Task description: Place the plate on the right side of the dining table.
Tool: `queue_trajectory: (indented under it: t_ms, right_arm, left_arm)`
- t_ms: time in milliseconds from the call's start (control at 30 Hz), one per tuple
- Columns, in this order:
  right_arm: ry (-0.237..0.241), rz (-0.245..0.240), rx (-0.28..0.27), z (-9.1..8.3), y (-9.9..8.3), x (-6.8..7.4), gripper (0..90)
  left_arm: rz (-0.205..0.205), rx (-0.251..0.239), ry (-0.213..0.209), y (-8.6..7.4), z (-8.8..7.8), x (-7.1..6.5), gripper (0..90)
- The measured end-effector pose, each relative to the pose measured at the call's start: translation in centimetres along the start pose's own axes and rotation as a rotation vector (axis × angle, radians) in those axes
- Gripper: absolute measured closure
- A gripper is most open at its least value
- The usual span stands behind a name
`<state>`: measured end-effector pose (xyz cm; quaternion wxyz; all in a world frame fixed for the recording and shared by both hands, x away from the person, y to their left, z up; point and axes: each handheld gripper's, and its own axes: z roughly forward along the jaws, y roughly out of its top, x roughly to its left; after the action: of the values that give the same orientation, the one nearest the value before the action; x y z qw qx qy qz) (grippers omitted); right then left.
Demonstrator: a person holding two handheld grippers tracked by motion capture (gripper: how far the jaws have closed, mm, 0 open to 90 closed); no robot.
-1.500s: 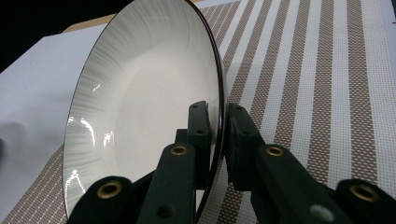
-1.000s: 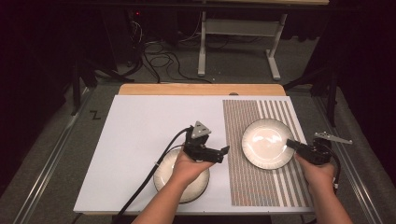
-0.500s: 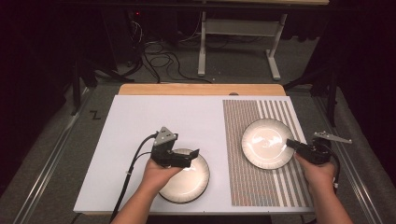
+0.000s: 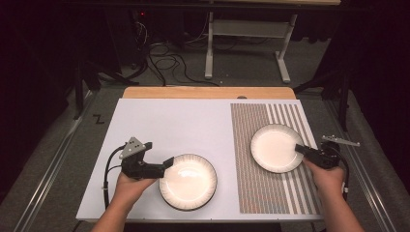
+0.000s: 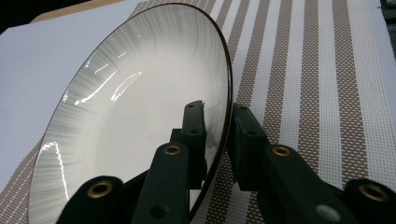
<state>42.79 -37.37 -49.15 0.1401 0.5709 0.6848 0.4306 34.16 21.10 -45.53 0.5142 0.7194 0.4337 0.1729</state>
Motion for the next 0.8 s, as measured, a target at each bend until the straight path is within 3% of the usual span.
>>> queue_trajectory:
  t_ms: [133,467,600,800]
  right_arm:
    - [-0.002,0.015,0.009,0.2,-0.1,-0.2,78.0]
    - [-0.033,0.015,0.025,0.4,-0.2,0.0,75.1]
    - [-0.042,0.005,0.063,0.6,-0.4,0.0,70.4]
    - [-0.051,-0.025,0.066,0.6,-0.9,0.0,66.8]
  left_arm:
    - [-0.041,0.010,0.004,-1.2,0.3,1.1,0.4]
    - [-0.038,0.004,0.003,-1.8,-0.6,0.8,0.6]
    - [-0.055,0.012,0.007,-2.2,-0.7,0.8,0.6]
    - [-0.052,0.018,0.008,-2.2,-0.5,0.5,0.6]
